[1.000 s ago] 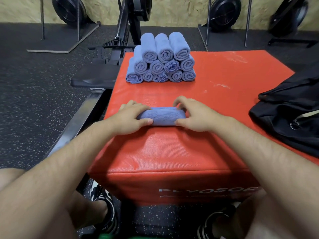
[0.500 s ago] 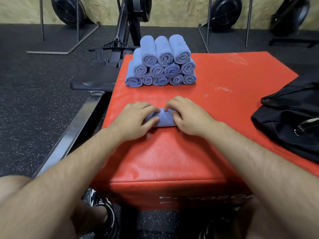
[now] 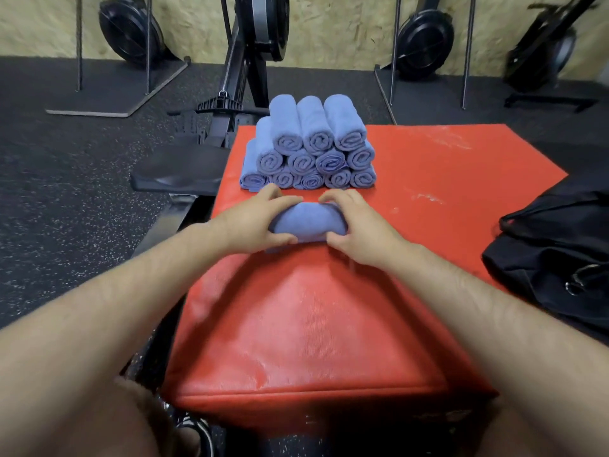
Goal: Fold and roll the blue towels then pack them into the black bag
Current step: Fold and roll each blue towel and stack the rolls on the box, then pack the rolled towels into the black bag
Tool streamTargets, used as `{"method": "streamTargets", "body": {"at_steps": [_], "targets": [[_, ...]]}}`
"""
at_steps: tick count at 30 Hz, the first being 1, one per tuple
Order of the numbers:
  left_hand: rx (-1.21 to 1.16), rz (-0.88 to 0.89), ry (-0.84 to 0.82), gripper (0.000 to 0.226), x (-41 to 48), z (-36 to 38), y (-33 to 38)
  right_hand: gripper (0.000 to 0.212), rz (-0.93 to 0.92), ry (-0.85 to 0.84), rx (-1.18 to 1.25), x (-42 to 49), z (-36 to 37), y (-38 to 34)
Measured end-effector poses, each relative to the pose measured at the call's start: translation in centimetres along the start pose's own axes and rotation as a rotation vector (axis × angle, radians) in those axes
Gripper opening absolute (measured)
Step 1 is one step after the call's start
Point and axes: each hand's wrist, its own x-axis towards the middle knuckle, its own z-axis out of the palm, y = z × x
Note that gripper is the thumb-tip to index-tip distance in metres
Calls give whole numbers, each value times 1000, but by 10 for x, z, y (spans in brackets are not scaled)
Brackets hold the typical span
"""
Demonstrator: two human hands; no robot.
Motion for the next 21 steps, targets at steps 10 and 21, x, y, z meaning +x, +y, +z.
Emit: {"method": "streamTargets", "body": {"at_steps": [10,21], "targets": [[-131,-93,104,73,33,0,-60,53,130,83,-4,73,14,18],[131,-126,27,78,44,15,-57,70,227,-79,-227,68,19,18]]}}
